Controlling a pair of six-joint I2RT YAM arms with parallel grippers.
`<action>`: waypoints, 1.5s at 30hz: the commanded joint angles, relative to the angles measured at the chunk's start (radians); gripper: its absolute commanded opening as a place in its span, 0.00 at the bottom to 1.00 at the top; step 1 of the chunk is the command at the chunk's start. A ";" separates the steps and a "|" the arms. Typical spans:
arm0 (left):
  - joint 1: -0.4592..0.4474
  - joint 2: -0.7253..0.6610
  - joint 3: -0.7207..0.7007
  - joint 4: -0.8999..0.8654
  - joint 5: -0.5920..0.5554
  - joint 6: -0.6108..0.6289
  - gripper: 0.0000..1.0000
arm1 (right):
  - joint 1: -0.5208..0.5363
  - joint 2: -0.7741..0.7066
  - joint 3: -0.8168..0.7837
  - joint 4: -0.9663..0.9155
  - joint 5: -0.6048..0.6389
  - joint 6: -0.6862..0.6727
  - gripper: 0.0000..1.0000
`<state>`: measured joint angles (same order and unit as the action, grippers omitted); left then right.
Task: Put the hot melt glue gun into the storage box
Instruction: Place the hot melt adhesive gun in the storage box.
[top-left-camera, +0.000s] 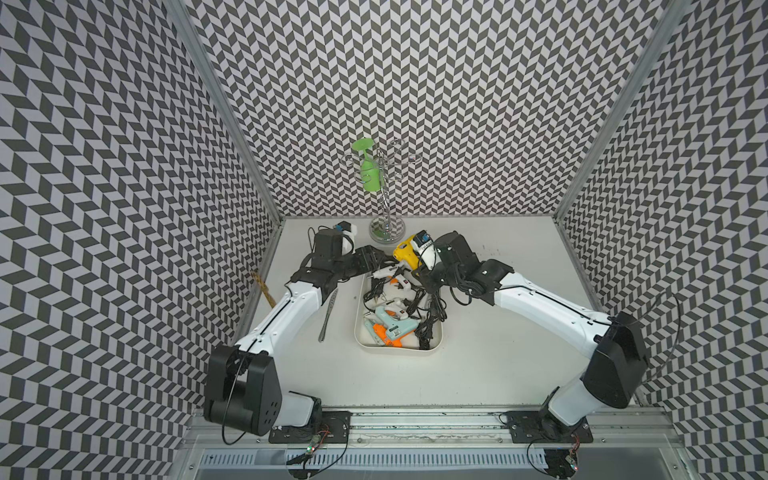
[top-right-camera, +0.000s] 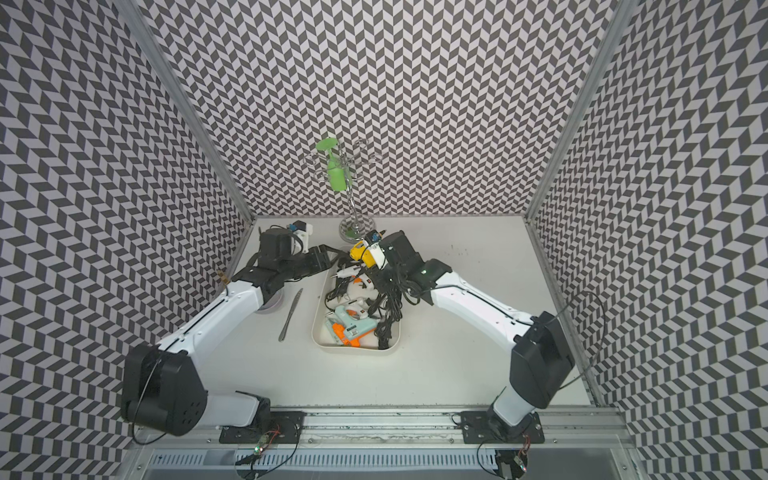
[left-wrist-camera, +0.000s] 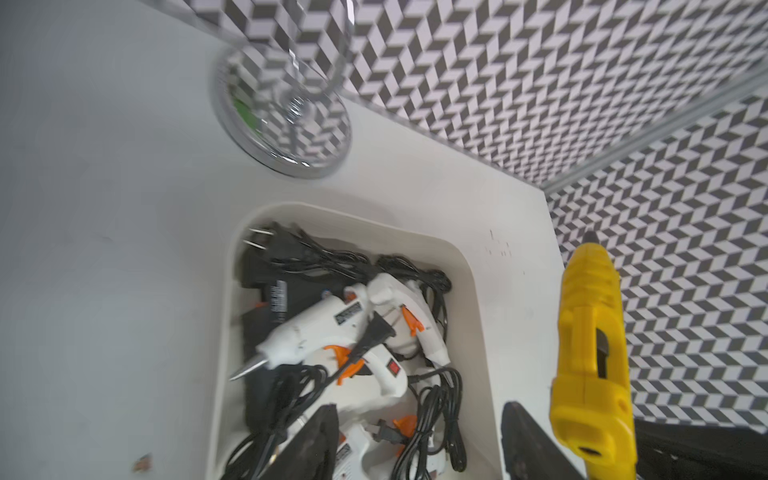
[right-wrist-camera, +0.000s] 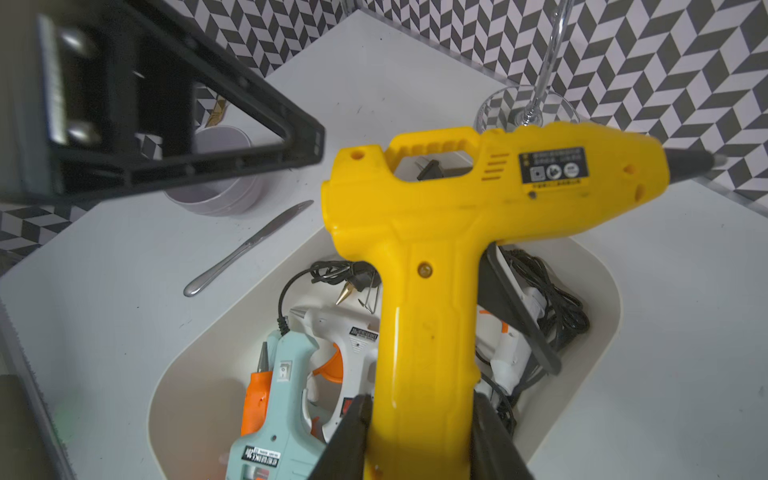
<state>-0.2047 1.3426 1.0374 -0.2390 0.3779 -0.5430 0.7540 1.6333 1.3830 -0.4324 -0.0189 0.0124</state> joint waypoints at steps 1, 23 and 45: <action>0.048 -0.081 -0.013 -0.034 -0.117 0.044 0.66 | 0.025 0.062 0.049 0.102 -0.018 -0.019 0.10; 0.119 -0.184 -0.107 -0.100 -0.185 0.146 0.66 | 0.074 0.266 -0.090 0.150 0.034 -0.479 0.10; 0.119 -0.095 -0.119 -0.077 -0.107 0.179 0.66 | 0.090 0.142 -0.130 0.096 0.070 -0.450 0.57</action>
<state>-0.0910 1.2434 0.9276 -0.3298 0.2462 -0.3897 0.8356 1.8427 1.2098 -0.3153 0.0196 -0.4519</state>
